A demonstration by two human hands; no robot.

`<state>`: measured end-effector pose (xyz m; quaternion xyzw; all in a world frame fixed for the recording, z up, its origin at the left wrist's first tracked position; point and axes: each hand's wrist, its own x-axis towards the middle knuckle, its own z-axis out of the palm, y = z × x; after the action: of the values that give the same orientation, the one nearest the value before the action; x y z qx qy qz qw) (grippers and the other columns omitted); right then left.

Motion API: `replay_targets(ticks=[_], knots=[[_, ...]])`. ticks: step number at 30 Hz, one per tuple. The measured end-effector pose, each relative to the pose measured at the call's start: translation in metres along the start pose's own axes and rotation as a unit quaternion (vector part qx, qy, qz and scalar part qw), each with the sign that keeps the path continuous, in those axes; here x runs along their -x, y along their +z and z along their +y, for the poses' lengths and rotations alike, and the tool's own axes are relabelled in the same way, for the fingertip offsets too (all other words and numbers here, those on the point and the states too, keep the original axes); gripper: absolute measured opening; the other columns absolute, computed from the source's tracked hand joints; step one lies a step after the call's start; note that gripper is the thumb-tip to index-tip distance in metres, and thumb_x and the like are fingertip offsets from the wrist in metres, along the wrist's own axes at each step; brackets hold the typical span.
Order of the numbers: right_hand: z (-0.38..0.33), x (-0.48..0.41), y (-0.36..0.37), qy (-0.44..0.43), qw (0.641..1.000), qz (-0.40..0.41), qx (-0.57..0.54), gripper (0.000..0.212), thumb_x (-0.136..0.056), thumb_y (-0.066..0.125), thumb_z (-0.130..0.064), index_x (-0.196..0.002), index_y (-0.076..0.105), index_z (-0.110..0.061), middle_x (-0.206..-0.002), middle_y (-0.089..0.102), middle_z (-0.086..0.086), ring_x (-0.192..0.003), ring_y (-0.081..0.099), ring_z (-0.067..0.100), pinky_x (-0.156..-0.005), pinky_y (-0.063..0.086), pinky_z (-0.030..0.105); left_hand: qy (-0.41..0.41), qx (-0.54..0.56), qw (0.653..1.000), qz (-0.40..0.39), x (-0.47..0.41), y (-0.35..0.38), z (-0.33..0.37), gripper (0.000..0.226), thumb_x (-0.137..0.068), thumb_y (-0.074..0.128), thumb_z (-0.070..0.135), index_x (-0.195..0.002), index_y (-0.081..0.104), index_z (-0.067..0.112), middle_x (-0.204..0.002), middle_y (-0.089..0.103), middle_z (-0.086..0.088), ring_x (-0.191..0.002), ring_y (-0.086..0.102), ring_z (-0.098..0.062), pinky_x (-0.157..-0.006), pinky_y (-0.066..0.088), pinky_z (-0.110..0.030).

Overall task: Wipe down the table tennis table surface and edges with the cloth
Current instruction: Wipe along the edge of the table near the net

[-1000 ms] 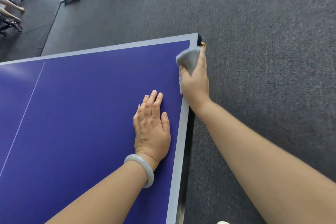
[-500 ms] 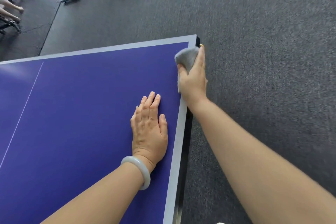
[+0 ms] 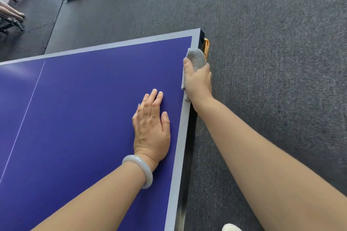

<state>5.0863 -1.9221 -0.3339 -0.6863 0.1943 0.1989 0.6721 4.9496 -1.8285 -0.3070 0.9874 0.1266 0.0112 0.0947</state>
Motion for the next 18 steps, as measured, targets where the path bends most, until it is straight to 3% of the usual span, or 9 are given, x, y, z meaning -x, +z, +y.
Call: replay_targets(ticks=[7,11,15,18], knots=[[0.075,0.115,-0.001,0.007,0.999,-0.038,0.000,0.083,-0.093,0.050,-0.056,-0.155,0.018,-0.011,-0.148,0.034,0.016,-0.137,0.036,0.033,-0.114,0.030,0.043,0.010,0.017,1.000,0.007,-0.004,0.000,-0.004,0.049,-0.103,0.038,0.022,-0.152,0.034,0.021,-0.160,0.026,0.006,-0.149,0.017,-0.016,-0.120,0.017,-0.045],[0.092,0.135,-0.005,0.004,0.999,-0.046,-0.006,0.077,-0.095,0.049,-0.055,-0.153,0.022,-0.011,-0.143,0.035,0.015,-0.135,0.038,0.030,-0.113,0.031,0.040,0.018,0.075,0.997,0.028,-0.001,0.001,-0.005,0.045,-0.103,0.043,0.018,-0.148,0.041,0.017,-0.158,0.033,0.002,-0.149,0.021,-0.016,-0.121,0.016,-0.042],[0.090,0.133,-0.007,0.000,0.998,-0.058,0.008,0.076,-0.097,0.046,-0.055,-0.151,0.023,-0.006,-0.146,0.033,0.017,-0.134,0.039,0.034,-0.113,0.032,0.042,0.036,0.163,0.984,0.056,0.011,-0.006,-0.006,0.037,-0.099,0.048,0.003,-0.134,0.057,0.007,-0.144,0.051,-0.008,-0.139,0.041,-0.022,-0.117,0.029,-0.041],[0.090,0.132,-0.008,-0.004,0.999,-0.048,0.012,0.075,-0.098,0.045,-0.056,-0.150,0.025,-0.006,-0.147,0.033,0.018,-0.133,0.041,0.035,-0.110,0.033,0.042,0.061,0.181,0.981,0.041,0.046,-0.017,-0.008,0.038,-0.096,0.050,-0.001,-0.132,0.059,0.005,-0.137,0.057,-0.008,-0.131,0.049,-0.020,-0.113,0.035,-0.040]])
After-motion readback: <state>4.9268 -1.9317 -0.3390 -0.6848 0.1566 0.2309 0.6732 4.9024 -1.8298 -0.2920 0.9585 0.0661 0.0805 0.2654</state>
